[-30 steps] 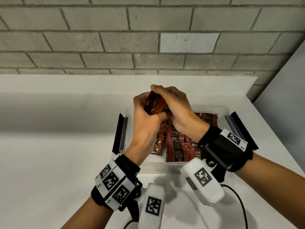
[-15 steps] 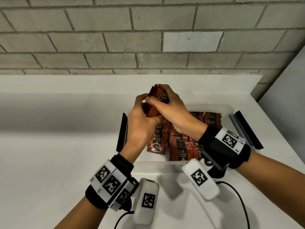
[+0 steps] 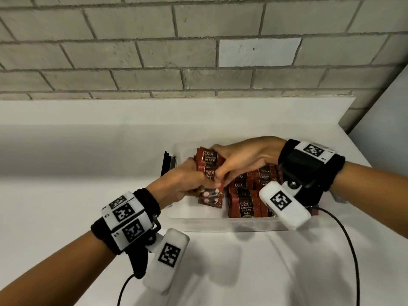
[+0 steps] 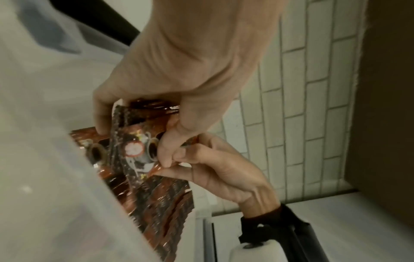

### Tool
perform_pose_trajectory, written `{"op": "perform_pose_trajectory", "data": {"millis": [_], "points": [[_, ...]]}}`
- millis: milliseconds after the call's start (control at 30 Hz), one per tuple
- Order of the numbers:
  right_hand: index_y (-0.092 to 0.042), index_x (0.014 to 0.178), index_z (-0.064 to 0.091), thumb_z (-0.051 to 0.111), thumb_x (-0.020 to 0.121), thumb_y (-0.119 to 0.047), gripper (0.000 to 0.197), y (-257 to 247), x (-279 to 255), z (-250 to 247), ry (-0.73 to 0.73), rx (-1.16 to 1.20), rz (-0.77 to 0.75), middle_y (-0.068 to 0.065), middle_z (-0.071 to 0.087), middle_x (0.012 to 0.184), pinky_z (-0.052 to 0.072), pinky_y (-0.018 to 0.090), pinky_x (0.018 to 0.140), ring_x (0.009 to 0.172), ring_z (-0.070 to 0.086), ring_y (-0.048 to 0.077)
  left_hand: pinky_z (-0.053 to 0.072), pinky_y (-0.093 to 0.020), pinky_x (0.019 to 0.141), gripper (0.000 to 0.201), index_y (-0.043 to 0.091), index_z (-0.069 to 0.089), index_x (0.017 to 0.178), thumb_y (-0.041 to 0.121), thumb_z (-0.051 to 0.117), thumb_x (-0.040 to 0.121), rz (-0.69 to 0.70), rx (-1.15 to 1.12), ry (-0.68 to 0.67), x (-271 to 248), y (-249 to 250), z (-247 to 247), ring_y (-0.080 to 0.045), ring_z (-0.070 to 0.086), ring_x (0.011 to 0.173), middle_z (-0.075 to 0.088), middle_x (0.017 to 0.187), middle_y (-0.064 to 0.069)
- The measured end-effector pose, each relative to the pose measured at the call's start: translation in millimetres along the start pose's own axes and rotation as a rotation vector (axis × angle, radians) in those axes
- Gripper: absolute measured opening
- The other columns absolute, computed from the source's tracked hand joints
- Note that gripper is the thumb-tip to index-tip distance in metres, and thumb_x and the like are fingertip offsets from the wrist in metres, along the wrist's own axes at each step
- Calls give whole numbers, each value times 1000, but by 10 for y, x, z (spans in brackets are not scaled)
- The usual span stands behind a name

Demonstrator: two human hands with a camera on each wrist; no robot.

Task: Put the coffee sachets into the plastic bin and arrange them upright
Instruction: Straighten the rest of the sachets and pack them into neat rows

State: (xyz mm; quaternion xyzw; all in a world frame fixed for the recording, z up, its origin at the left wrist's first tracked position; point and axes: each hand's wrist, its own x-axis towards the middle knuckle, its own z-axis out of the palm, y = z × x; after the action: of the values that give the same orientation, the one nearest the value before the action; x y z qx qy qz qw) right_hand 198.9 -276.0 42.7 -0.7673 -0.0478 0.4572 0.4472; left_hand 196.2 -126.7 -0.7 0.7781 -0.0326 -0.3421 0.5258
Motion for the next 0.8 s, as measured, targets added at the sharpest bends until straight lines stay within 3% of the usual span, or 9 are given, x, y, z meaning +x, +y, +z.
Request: {"op": "perform_pose_trajectory", "data": {"millis": [67, 100, 167, 233, 367, 500, 600, 733, 800], "points": [[-6, 118, 45, 54, 87, 10, 36, 51, 78, 85, -62, -75, 80, 15, 60, 111, 53, 34, 93, 112, 59, 32, 53, -31, 76, 35, 6, 65, 104, -6, 74, 72, -99, 59, -61, 16, -75, 46, -23, 66, 89, 70, 98, -12], [-3, 127, 42, 54, 88, 8, 42, 76, 113, 129, -59, -88, 121, 18, 59, 116, 52, 34, 94, 114, 58, 33, 52, -31, 83, 37, 4, 65, 106, -5, 75, 71, -154, 84, -84, 24, -109, 71, -24, 65, 97, 70, 103, -12], [-1, 146, 14, 55, 90, 3, 69, 119, 170, 212, -3, -78, 218, 24, 45, 137, 50, 34, 96, 117, 56, 31, 45, -36, 99, 48, 4, 66, 107, 2, 83, 63, -244, 115, -121, 41, -172, 119, -25, 61, 109, 69, 108, -10], [-1, 148, 7, 59, 91, -6, 78, 169, 225, 264, 57, -180, 259, 20, 34, 147, 45, 33, 102, 126, 49, 28, 42, -44, 104, 73, 4, 65, 108, 14, 92, 41, -272, 134, -136, 119, -270, 144, -28, 58, 114, 68, 112, -10], [-1, 147, 13, 62, 91, -18, 77, 211, 244, 298, 138, -301, 265, 15, 30, 151, 36, 30, 109, 134, 38, 27, 50, -41, 96, 65, 0, 67, 104, 2, 84, 41, -268, 134, -111, 103, -278, 147, -28, 64, 103, 70, 106, -15], [1, 146, 12, 63, 89, -14, 78, 210, 224, 332, 148, -277, 247, 15, 38, 145, 42, 22, 95, 126, 47, 24, 53, -34, 89, 87, 3, 56, 114, 9, 86, 33, -273, 147, -83, 77, -332, 132, -25, 62, 101, 66, 106, -11], [0, 147, 9, 64, 89, -14, 81, 267, 241, 371, 193, -337, 229, 15, 38, 143, 40, 19, 83, 117, 45, 19, 48, -23, 59, 38, 0, 62, 97, -16, 70, 63, -253, 81, -119, -14, -288, 127, -22, 59, 77, 63, 85, -12], [-3, 149, -2, 69, 84, -25, 99, 296, 250, 410, 300, -525, 235, 21, 20, 150, 44, 27, 91, 126, 40, 28, 49, -29, 70, 51, -7, 60, 107, -20, 62, 58, -185, -6, -94, -58, -283, 111, -29, 61, 87, 65, 94, -20], [-6, 149, -6, 72, 81, -29, 106, 297, 249, 411, 315, -578, 231, 23, 5, 154, 45, 32, 96, 132, 36, 34, 50, -27, 65, 65, -7, 52, 117, -16, 60, 54, -184, -41, -70, -47, -296, 110, -29, 61, 88, 63, 99, -22]]}}
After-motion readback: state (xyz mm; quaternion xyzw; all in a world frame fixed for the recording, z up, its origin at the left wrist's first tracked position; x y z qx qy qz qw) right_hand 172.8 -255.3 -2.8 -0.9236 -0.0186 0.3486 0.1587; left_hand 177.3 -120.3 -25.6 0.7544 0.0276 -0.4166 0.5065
